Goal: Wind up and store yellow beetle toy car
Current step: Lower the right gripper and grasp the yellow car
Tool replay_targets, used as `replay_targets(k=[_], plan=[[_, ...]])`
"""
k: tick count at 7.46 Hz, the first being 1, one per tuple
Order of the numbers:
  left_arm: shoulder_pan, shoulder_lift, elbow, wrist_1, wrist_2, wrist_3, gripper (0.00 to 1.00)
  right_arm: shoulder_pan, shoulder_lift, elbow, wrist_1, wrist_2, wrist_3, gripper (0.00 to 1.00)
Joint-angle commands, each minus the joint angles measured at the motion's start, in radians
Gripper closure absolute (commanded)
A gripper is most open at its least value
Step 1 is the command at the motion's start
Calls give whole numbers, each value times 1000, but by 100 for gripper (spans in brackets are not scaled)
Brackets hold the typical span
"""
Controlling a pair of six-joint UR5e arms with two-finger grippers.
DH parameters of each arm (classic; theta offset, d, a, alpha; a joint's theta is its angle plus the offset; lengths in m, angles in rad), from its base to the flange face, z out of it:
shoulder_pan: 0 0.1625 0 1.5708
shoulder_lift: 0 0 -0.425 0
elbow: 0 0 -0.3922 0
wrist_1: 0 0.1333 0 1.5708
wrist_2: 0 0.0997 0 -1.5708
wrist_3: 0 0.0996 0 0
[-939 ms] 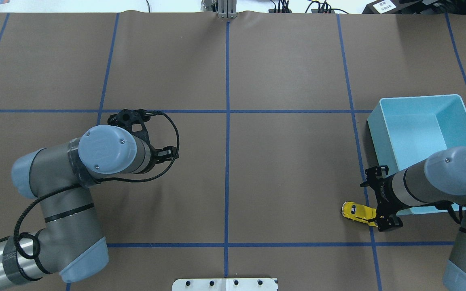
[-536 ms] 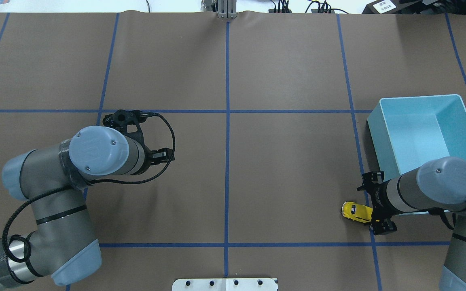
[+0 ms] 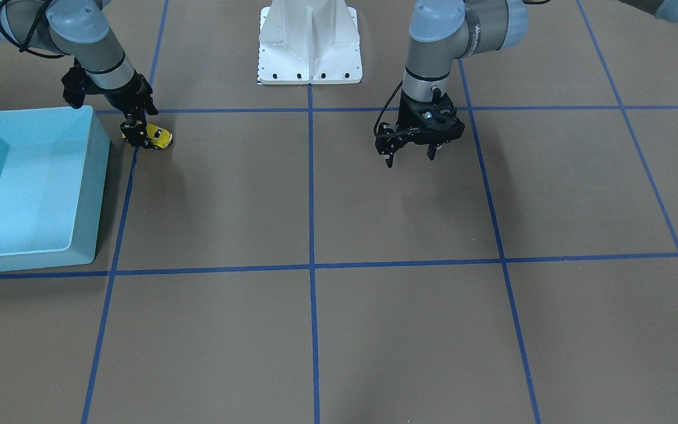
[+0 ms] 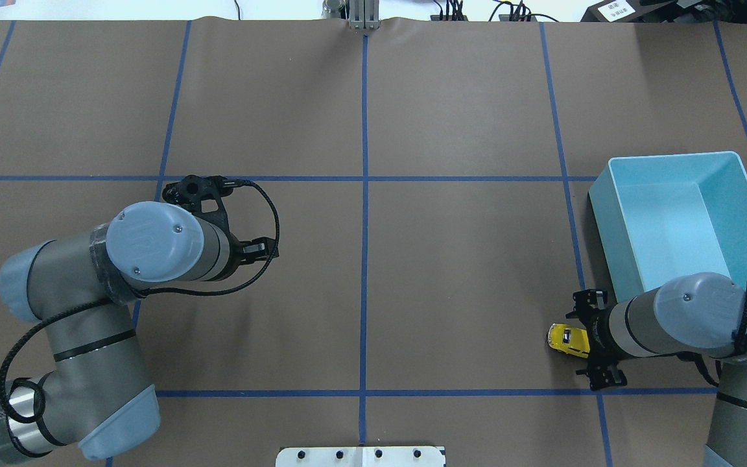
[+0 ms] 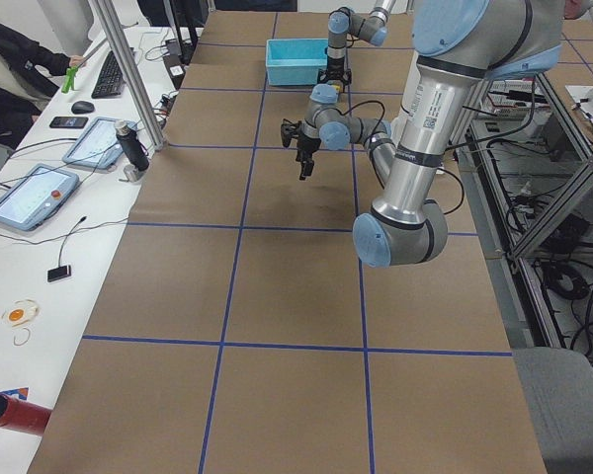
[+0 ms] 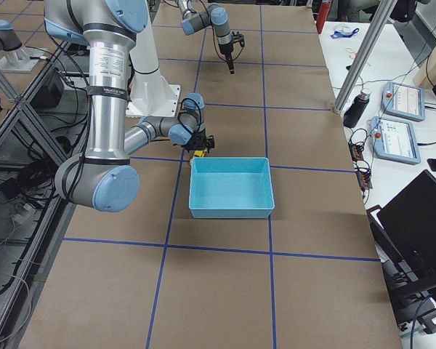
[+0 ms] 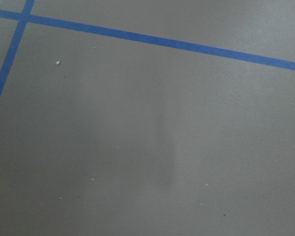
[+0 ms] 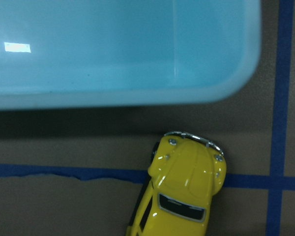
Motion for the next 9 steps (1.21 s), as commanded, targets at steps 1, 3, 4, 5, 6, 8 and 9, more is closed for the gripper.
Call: replay_targets(k=[1, 3, 4, 5, 6, 8, 9], plan=[[0, 2, -1, 2, 1, 7, 0, -7, -7, -3, 0, -4, 7, 2], [0, 2, -1, 3, 1, 10, 0, -5, -14, -10, 0, -4, 7, 14], [0, 2, -1, 3, 1, 10, 0, -5, -14, -15, 0, -4, 7, 23], [0, 2, -1, 3, 1, 10, 0, -4, -14, -15, 0, -1, 7, 31], [0, 3, -1, 3, 1, 10, 0, -4, -14, -12, 0, -1, 7, 40], [0, 12, -4, 3, 0, 10, 0, -4, -11, -3, 0, 11, 6, 61], [0, 15, -12, 3, 0, 10, 0, 4, -13, 15, -3, 15, 4, 71]])
